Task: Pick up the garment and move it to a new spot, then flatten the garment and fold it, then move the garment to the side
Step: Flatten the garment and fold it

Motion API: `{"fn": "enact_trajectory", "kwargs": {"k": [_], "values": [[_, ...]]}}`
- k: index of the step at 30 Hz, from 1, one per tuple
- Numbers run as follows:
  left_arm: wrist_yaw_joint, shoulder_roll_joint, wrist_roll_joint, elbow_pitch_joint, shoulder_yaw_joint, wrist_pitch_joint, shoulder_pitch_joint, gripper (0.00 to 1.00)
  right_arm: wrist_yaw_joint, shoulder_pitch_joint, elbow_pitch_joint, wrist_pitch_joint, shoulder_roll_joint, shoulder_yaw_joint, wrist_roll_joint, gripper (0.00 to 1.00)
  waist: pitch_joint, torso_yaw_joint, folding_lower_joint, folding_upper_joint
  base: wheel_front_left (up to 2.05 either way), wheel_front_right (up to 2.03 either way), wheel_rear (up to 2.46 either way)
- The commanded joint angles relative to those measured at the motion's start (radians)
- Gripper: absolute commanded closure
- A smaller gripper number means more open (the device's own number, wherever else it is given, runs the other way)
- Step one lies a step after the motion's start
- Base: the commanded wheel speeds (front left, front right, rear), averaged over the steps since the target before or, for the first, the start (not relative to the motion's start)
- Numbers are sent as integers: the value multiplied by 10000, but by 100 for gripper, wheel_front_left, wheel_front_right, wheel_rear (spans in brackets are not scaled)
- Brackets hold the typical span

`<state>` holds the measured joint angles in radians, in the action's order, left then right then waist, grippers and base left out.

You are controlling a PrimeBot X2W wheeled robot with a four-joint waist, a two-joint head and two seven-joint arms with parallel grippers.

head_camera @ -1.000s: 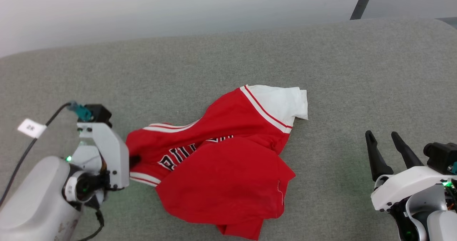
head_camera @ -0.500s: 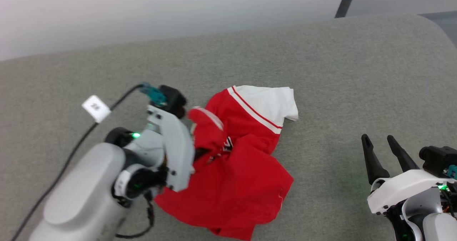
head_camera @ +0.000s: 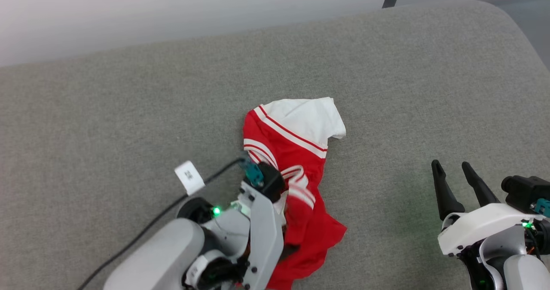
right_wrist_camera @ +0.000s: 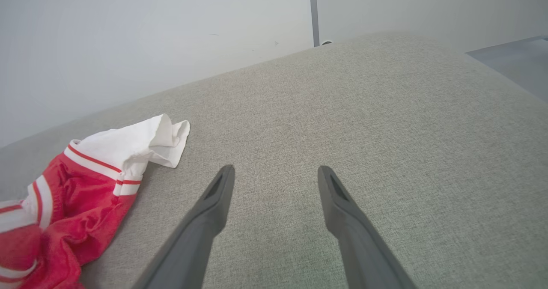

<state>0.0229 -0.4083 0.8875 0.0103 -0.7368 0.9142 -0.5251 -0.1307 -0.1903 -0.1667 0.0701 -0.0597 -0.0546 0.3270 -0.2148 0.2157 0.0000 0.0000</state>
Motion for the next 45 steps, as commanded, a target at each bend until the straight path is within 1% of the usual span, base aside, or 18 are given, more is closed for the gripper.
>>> {"fn": "enact_trajectory", "kwargs": {"k": [1, 2, 5, 11, 17, 23, 25, 32, 39, 44, 45], "values": [[74, 32, -57, -114, -88, -66, 180, 6, -1, -64, -42, -64, 23, 35, -6, 0, -67, 24, 0, 0, 0, 0, 0], [115, 47, -80, -165, -135, -93, 209, 0, -1, -78, -66, -74, 28, 43, 5, 0, -77, 15, 0, 0, 0, 0, 0], [134, 10, -74, -240, -130, -114, 142, 0, -1, -122, -137, -112, 50, 24, 8, 0, -51, -50, 0, 0, 0, 0, 0], [65, -83, 1, 30, 115, -154, -95, 0, -1, -103, -221, -137, 59, 8, -48, 0, 181, -248, 0, 0, 0, 0, 0], [-131, -372, 245, 510, 618, -275, -120, 0, -1, 68, -53, -291, -76, 11, -148, 0, 589, -510, 0, 0, 0, 0, 0], [-128, -642, 239, 641, 1069, -738, -33, 0, -1, 245, 180, -442, -247, 47, -144, 0, 1037, -735, 0, 0, 0, 0, 0], [-32, -706, 122, 555, 1125, -965, -15, 0, -1, 301, 267, -386, -261, 45, -149, 0, 1157, -783, 0, 0, 0, 0, 0], [172, -624, 92, -170, 1129, -1476, 172, 0, -1, 491, 571, -184, -275, 69, -156, 0, 1284, -804, 0, 0, 0, 0, 0], [311, -484, 139, -996, 1195, -1812, 28, 0, -1, 504, 790, -61, -238, 26, -82, 0, 935, -625, 0, 0, 0, 0, 0], [319, -419, 265, -1389, 1182, -1714, -66, 0, -1, 431, 832, -124, -203, 0, -63, 0, 694, -536, 0, 0, 0, 0, 0], [327, -429, 266, -1435, 1164, -1681, -86, 9, -1, 409, 835, -149, -194, 8, -61, 0, 660, -524, 0, 0, 0, 0, 0]]}}
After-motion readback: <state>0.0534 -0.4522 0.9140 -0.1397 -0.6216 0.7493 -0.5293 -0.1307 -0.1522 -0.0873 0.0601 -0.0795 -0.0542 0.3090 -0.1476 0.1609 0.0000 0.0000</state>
